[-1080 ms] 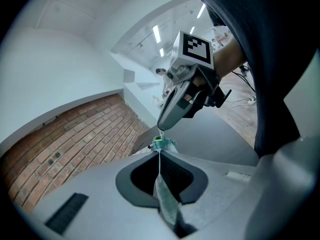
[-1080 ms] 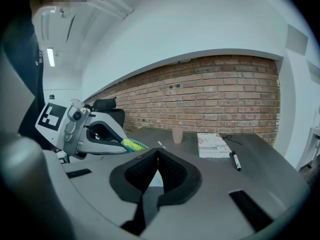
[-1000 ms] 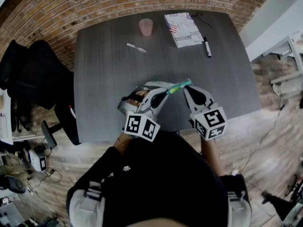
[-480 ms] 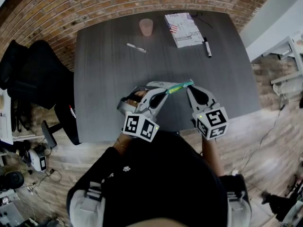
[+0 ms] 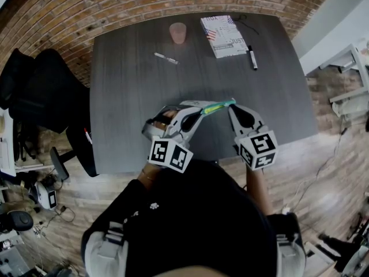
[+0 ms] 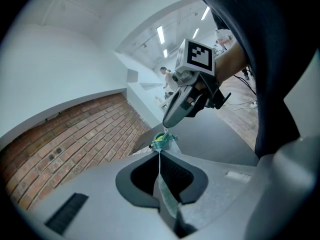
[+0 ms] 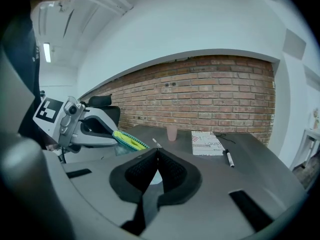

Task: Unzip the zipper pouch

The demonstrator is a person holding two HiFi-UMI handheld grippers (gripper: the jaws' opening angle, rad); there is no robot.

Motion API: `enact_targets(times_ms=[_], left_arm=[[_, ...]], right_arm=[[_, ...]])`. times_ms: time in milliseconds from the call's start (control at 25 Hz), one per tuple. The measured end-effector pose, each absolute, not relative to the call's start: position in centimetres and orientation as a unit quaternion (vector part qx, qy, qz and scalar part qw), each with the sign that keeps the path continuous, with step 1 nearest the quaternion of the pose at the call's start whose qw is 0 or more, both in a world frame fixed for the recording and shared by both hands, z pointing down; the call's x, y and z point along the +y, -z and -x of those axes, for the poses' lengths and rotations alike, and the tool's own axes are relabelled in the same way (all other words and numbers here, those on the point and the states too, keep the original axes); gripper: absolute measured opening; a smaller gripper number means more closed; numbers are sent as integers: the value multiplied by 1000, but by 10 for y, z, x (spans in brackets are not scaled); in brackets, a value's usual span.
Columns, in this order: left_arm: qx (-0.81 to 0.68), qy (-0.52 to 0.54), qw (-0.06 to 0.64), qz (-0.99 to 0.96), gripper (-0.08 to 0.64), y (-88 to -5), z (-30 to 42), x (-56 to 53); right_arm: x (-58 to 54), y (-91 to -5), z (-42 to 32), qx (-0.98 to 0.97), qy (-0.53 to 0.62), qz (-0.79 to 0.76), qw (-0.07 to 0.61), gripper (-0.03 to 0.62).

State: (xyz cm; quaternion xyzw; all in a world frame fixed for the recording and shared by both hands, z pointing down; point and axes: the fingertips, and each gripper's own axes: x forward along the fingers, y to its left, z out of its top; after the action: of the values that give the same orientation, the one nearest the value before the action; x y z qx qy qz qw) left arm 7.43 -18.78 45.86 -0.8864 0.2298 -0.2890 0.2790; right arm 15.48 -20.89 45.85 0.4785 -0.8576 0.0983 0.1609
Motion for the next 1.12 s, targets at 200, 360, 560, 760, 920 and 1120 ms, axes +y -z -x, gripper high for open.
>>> enact_targets(times_ms=[200, 360, 560, 760, 920, 1120], left_arm=[[231, 289, 280, 886, 5, -458, -74, -188], [229, 292, 280, 885, 5, -460, -72, -188], [229, 293, 279, 885, 5, -459, -72, -187], [227, 293, 281, 885, 5, -458, -73, -186], [230, 291, 276, 887, 5, -459, -71, -187], [235, 291, 275, 886, 5, -457, -68, -187]], right_arm=[[-211, -459, -158, -855, -98, -483, 159, 2], [-210, -462, -160, -854, -103, -484, 159, 2], [-211, -464, -162, -851, -102, -489, 162, 3], [-211, -461, -164, -848, -100, -494, 163, 3], [-211, -466, -170, -845, -100, -498, 169, 3], [-212, -466, -178, -836, -97, -511, 176, 2]])
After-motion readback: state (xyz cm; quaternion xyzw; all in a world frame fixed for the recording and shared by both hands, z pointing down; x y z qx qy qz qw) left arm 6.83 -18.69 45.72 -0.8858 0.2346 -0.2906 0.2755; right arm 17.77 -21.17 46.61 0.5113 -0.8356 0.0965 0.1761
